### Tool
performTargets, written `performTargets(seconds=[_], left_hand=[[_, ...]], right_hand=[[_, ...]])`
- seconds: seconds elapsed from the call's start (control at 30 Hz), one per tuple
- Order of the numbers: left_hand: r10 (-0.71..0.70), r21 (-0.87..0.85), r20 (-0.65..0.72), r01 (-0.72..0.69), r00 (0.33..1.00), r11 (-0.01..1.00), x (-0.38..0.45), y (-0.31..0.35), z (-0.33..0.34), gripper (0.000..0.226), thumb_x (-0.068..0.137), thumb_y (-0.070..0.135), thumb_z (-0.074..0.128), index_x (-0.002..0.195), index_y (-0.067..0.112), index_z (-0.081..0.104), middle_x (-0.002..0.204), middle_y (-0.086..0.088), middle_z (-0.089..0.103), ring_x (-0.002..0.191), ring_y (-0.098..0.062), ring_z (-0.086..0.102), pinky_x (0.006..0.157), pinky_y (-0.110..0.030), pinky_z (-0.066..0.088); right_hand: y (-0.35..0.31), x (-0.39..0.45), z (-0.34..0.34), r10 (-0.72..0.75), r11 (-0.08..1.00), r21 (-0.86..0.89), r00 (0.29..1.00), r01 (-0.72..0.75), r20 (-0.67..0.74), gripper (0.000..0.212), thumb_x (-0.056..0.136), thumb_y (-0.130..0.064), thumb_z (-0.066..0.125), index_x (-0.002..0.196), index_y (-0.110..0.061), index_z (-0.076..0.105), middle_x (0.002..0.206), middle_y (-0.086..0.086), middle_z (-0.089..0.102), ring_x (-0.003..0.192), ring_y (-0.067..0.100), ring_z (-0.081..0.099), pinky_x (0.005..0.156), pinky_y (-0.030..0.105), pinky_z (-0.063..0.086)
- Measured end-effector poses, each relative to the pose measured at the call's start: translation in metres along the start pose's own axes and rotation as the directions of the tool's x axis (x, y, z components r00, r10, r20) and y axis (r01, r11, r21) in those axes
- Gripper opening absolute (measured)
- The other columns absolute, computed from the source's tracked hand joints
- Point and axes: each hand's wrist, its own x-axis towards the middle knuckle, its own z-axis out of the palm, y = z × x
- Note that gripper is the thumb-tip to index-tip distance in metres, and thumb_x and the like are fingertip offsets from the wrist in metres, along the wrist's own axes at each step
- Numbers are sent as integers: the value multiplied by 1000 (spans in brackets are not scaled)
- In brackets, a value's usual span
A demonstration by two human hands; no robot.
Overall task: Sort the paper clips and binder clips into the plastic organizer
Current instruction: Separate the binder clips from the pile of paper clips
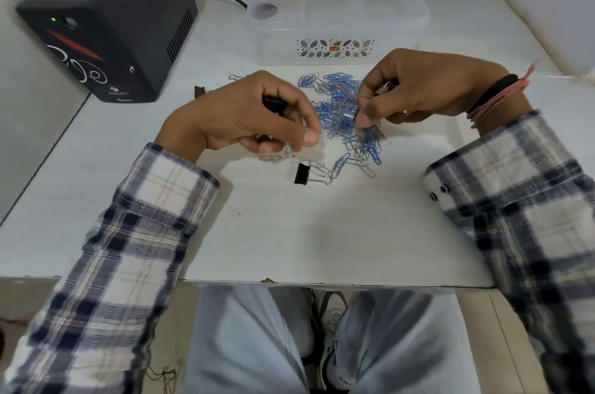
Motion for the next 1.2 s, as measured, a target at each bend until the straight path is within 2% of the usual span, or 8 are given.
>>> performTargets(seconds=[0.2, 0.3, 0.43, 0.63, 0.83, 0.97, 1.1, 1.2], left_hand=[[-129, 358, 28, 111, 991, 927, 1, 2, 7, 36, 64, 31, 94, 94, 19, 79, 71, -6, 68, 58, -15, 55, 57, -29, 41], [-155, 425, 46, 121, 987, 897, 1, 2, 9, 39, 62, 32, 97, 94, 22, 78, 70, 0, 70, 62, -12, 59, 64, -28, 48], [-175, 483, 46, 132, 983, 866, 2, 2, 10, 41, 61, 31, 98, 94, 24, 76, 70, 2, 72, 59, -8, 61, 60, -20, 49], [-156, 492, 31, 121, 987, 862, 3, 1, 11, 32, 66, 30, 96, 90, 22, 77, 68, 4, 71, 56, -6, 59, 60, -23, 49], [-52, 405, -44, 65, 998, 912, -1, 2, 6, 29, 70, 30, 94, 93, 21, 79, 78, -6, 73, 65, -14, 61, 68, -32, 50], [36, 298, -107, -2, 994, 954, -3, 4, 4, 29, 73, 26, 91, 99, 18, 79, 77, -11, 70, 65, -21, 55, 63, -35, 42], [78, 237, -149, -41, 986, 971, -2, 1, 2, 29, 79, 22, 87, 106, 17, 80, 80, -21, 69, 62, -24, 44, 47, -23, 30], [70, 192, -155, -39, 986, 981, 1, -4, -2, 27, 81, 22, 85, 107, 15, 79, 75, -13, 66, 58, -20, 42, 48, -24, 26]], right_hand=[[10, 1, -4, 28, 997, -72, 996, -34, -84, 22, 76, -14, 85, 80, -3, 66, 65, 12, 47, 45, 14, 34, 43, 20, 28], [11, 7, 1, -19, 990, -139, 989, -2, -150, 23, 74, -9, 85, 80, -8, 63, 69, 9, 54, 52, 16, 40, 46, 24, 36], [13, 9, 0, -78, 980, -197, 977, 37, -200, 20, 76, -4, 80, 76, -11, 61, 64, 3, 55, 53, 16, 41, 48, 24, 39], [17, 9, -7, -122, 982, -166, 972, 89, -199, 12, 82, 0, 75, 80, -4, 64, 65, 9, 55, 47, 12, 40, 45, 23, 36], [23, 10, -8, -44, 993, -108, 997, 37, -64, 35, 79, -8, 83, 107, -28, 76, 68, 2, 54, 56, 16, 40, 48, 25, 33], [22, 10, -7, -83, 990, -123, 994, 74, -65, 29, 78, -11, 85, 102, -25, 80, 66, 1, 54, 54, 14, 41, 46, 23, 32], [21, 8, -8, -114, 985, -140, 989, 101, -92, 20, 76, -12, 87, 93, -16, 78, 66, 3, 56, 54, 13, 42, 45, 21, 32], [23, 7, -9, -119, 985, -138, 989, 106, -90, 17, 77, -10, 86, 89, -9, 74, 68, 4, 58, 55, 13, 44, 46, 22, 34]])
